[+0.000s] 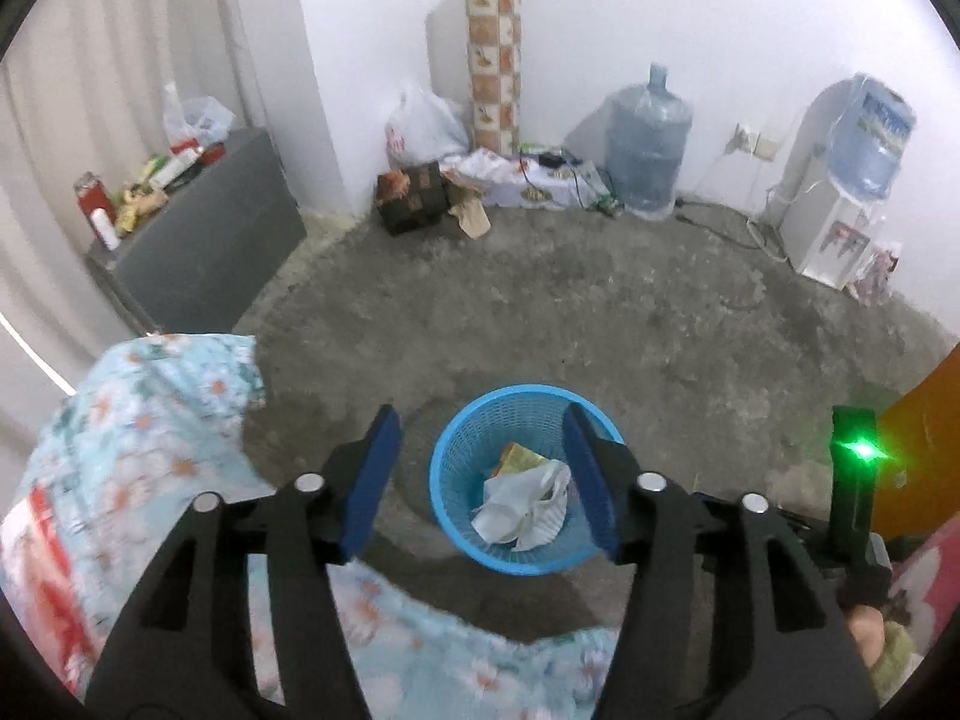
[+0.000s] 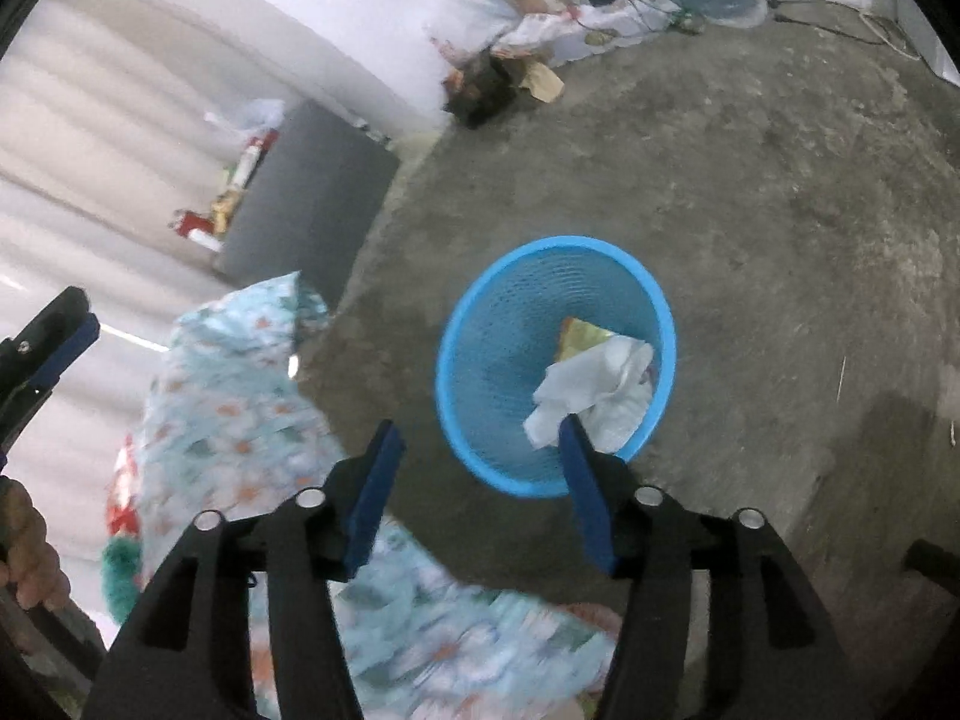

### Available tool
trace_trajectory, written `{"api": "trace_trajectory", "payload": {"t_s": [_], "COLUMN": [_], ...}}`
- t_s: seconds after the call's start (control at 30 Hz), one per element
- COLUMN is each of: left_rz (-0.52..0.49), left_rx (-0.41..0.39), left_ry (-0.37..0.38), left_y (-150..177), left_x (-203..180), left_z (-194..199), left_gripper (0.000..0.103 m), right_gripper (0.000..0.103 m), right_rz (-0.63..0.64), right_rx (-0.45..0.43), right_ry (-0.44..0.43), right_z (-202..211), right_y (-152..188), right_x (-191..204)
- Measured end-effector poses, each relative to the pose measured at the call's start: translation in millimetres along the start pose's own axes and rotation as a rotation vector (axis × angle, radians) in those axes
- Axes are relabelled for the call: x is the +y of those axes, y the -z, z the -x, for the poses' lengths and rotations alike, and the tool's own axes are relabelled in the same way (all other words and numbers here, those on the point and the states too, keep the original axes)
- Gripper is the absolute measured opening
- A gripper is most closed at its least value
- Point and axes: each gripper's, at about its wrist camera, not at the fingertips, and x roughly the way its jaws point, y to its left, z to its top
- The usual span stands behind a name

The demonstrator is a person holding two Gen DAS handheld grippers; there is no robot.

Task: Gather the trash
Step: 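Move both tools back over the trash on the bed, then grasp the green plastic bag with the right tool while the left grasps the white box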

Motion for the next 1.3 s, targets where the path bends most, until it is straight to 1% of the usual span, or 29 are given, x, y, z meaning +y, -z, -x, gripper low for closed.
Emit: {"api": "trace_trajectory", "payload": {"t_s": [0.03, 0.13, 0.27, 0.33, 0.43, 0.53, 0.57, 0.6, 0.7, 0.83, 0.97, 1.07, 1.13, 1.17, 1.3], "left_rz": [0.010, 0.044, 0.070, 0.097, 0.162, 0.273, 0.305, 0.341, 0.427, 0.546, 0.613, 0.653, 0.679, 0.683, 0.661], "left_rx": [-0.007, -0.051, -0.128, -0.159, -0.189, -0.191, -0.196, -0.208, -0.225, -0.238, -0.217, -0.196, -0.176, -0.163, -0.148], "left_ry": [0.011, 0.059, 0.028, 0.014, -0.052, -0.117, -0.146, -0.192, -0.301, -0.344, -0.352, -0.304, -0.240, -0.211, -0.150], "left_y": [1, 15, 47, 66, 102, 141, 153, 168, 204, 244, 275, 292, 307, 312, 321], "left_x": [3, 18, 39, 50, 74, 105, 114, 126, 152, 178, 192, 196, 195, 191, 171], "left_z": [15, 73, 145, 172, 212, 245, 256, 269, 294, 311, 307, 293, 283, 277, 263], "left_gripper": [0.064, 0.068, 0.072, 0.073, 0.075, 0.075, 0.075, 0.075, 0.076, 0.076, 0.076, 0.076, 0.076, 0.076, 0.076], "right_gripper": [0.061, 0.066, 0.067, 0.067, 0.069, 0.072, 0.072, 0.072, 0.072, 0.072, 0.072, 0.072, 0.072, 0.072, 0.072], "right_rz": [0.013, 0.042, 0.093, 0.135, 0.219, 0.276, 0.289, 0.298, 0.325, 0.399, 0.454, 0.486, 0.503, 0.509, 0.533], "right_rx": [0.000, 0.009, 0.022, 0.029, 0.055, 0.088, 0.102, 0.115, 0.172, 0.261, 0.323, 0.362, 0.394, 0.409, 0.447], "right_ry": [-0.024, -0.088, -0.146, -0.169, -0.197, -0.224, -0.240, -0.255, -0.299, -0.338, -0.356, -0.367, -0.368, -0.365, -0.344], "right_z": [10, 34, 59, 68, 81, 87, 87, 87, 80, 63, 46, 31, 19, 13, -14], "right_y": [5, 17, 28, 34, 48, 61, 65, 69, 81, 101, 119, 133, 141, 144, 153], "right_x": [8, 27, 60, 78, 114, 140, 147, 152, 174, 214, 249, 274, 290, 296, 324]}}
